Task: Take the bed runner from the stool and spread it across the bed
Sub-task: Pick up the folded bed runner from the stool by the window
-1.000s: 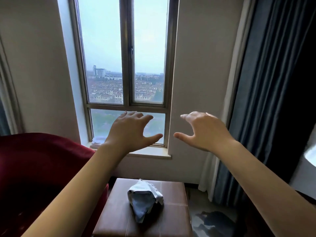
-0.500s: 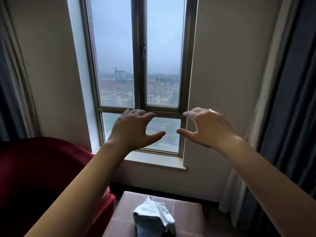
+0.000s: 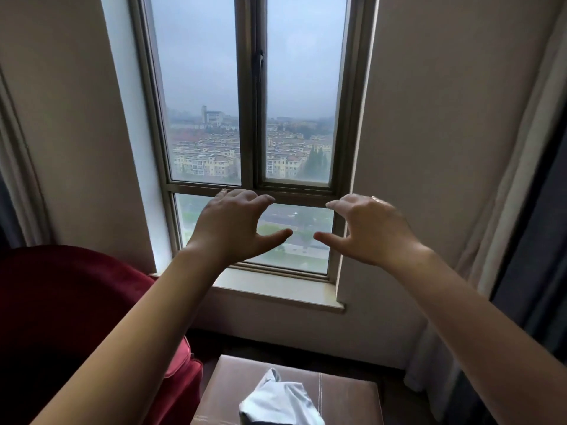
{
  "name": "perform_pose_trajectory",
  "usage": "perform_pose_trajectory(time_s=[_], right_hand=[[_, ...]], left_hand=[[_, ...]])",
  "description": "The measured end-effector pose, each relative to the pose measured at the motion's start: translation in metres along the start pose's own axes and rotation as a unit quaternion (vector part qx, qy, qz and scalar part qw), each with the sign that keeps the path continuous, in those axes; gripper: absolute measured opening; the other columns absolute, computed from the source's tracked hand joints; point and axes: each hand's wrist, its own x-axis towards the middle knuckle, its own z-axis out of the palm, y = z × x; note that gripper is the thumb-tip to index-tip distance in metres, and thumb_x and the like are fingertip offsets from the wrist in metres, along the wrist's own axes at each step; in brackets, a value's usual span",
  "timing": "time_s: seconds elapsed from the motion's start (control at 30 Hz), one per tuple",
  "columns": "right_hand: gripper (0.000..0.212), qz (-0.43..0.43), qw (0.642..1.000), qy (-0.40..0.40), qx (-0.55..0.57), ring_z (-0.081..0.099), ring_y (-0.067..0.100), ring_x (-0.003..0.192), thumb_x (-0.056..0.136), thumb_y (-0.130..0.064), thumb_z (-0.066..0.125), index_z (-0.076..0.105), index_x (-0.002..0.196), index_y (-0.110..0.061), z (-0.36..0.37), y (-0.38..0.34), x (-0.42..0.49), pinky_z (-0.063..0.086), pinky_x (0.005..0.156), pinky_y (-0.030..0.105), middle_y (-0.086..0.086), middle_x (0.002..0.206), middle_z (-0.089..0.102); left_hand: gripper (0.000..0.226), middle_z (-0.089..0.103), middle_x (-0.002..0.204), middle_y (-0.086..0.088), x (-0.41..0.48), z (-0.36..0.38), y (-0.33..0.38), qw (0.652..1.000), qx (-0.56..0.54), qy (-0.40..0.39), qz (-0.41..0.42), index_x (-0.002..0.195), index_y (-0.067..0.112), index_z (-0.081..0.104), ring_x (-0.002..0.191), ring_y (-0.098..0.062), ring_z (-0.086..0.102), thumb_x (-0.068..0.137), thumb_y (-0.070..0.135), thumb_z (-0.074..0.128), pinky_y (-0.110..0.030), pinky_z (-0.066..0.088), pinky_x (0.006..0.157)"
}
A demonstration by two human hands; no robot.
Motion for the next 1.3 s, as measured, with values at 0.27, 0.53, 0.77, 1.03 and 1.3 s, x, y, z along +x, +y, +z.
perform_pose_trajectory(time_s=[0.27,0.53,0.77,1.03,1.3], right_hand=[[0.068,0.047,0.999,-0.009,-0.011,0.055,0.017,0.114,0.081,-0.071,0.046,0.05,0.133,-0.028,0.066,0.002,0.083,0.041,0.094,0.033,-0.006,0.126,0.058],[0.066,0.061,0.998,-0.029,0.012,0.056,0.018,0.117,0.08,-0.067,0.05,0.053,0.131,-0.025,0.146,0.014,0.112,0.036,0.106,0.042,-0.004,0.127,0.059],[0.071,0.062,0.992,-0.096,0.047,0.05,0.017,0.123,0.078,-0.067,0.051,0.049,0.135,-0.025,0.236,0.029,0.105,0.033,0.109,0.046,-0.002,0.128,0.058],[0.069,0.03,0.983,-0.156,0.088,0.053,0.021,0.118,0.078,-0.066,0.051,0.054,0.13,-0.021,0.35,0.03,0.069,0.034,0.104,0.04,0.001,0.12,0.061],[0.07,0.007,0.965,-0.235,0.117,0.052,0.028,0.121,0.076,-0.062,0.057,0.057,0.126,-0.014,0.456,0.017,0.002,0.035,0.104,0.05,0.008,0.119,0.062]], left_hand=[[0.088,0.059,0.126,0.005,0.074,0.078,-0.058,0.999,-0.034,-0.014,0.035,0.131,0.03,0.052,0.123,-0.018,0.049,0.067,0.082,0.022,-0.041,0.031,0.109],[0.084,0.061,0.123,0.001,0.101,0.176,-0.073,0.994,-0.061,-0.06,0.063,0.129,0.027,0.054,0.119,-0.024,0.052,0.069,0.079,0.028,-0.042,0.033,0.107],[0.08,0.061,0.121,-0.008,0.08,0.259,-0.058,0.989,-0.09,-0.089,0.071,0.129,0.02,0.056,0.117,-0.029,0.054,0.071,0.073,0.039,-0.046,0.037,0.104],[0.08,0.059,0.127,-0.009,0.03,0.359,-0.049,0.976,-0.092,-0.194,0.044,0.13,0.02,0.055,0.124,-0.03,0.05,0.073,0.073,0.039,-0.047,0.031,0.108],[0.078,0.061,0.123,-0.01,-0.04,0.452,-0.033,0.954,-0.12,-0.272,0.021,0.127,0.016,0.058,0.121,-0.031,0.052,0.076,0.071,0.039,-0.048,0.033,0.106]])
